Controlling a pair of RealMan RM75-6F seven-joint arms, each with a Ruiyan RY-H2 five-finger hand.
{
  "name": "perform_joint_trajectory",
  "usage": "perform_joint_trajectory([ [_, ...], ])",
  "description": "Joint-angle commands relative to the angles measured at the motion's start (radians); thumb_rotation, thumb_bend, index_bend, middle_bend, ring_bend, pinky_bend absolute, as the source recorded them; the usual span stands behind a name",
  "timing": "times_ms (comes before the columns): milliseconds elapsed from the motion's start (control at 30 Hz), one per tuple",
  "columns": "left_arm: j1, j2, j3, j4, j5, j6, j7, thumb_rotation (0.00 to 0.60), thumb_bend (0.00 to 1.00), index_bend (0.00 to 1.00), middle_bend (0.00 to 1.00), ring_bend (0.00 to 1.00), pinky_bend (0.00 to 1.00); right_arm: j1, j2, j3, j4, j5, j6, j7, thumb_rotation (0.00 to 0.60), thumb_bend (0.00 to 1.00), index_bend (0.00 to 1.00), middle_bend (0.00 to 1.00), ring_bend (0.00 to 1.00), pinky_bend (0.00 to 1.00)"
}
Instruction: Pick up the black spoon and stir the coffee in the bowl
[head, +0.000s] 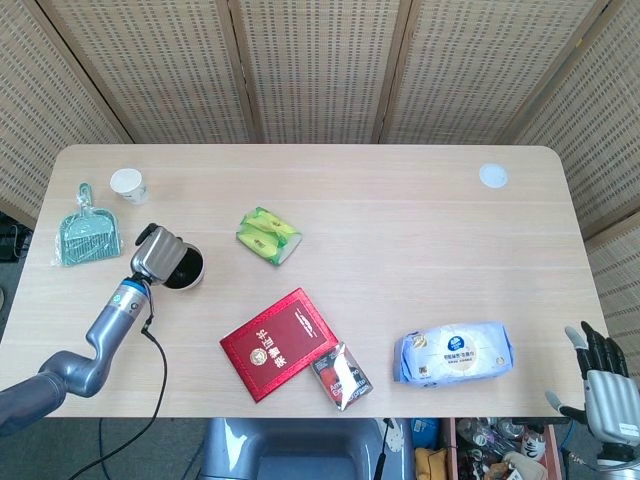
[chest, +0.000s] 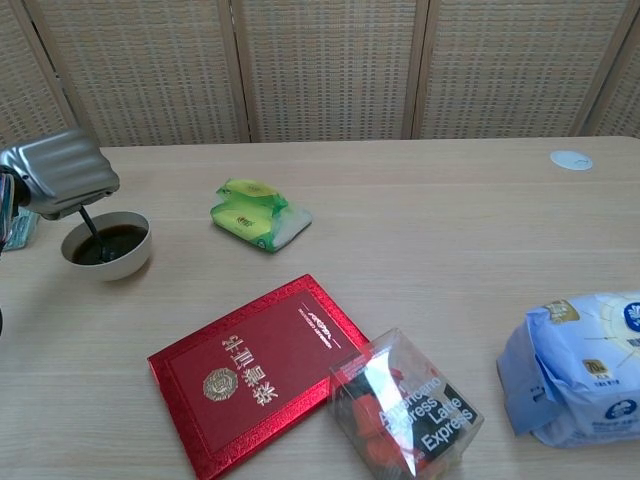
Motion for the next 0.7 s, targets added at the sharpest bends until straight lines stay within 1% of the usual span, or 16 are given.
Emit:
perform_joint_trajectory([
  [33, -0.012, -0.007, -0.007, -0.005, -0.008, -0.005, 0.021, 0.6, 0.45, 0.67, 0.78, 0.71, 0.74, -0.001, 0.0, 0.0, 0.001, 0.001, 0.001, 0.0, 0.6, 0.24, 0.0, 0.0, 0.0, 0.0],
  [300, -0.044, -0.055, -0.033, 0.053, -0.046, -0.028, 0.05, 0.6, 0.45, 0.67, 0.78, 0.71, 0.74, -0.006, 0.002, 0.001, -0.004, 0.008, 0.003, -0.006, 0.6, 0.24, 0.0, 0.0, 0.0, 0.0],
  [467, -0.047, -0.068, -0.038, 0.097, -0.066, -0.038, 0.047, 0.6, 0.45, 0.67, 0.78, 0.71, 0.74, -0.005, 0.003, 0.002, -0.007, 0.009, 0.0, -0.01, 0.6, 0.24, 0.0, 0.0, 0.0, 0.0],
  [700, -0.033, -0.069, -0.034, 0.114, -0.086, -0.049, 0.029, 0.6, 0.45, 0.67, 0.78, 0.71, 0.74, -0.002, 0.003, 0.003, -0.009, 0.006, -0.002, -0.013, 0.6, 0.24, 0.0, 0.0, 0.0, 0.0],
])
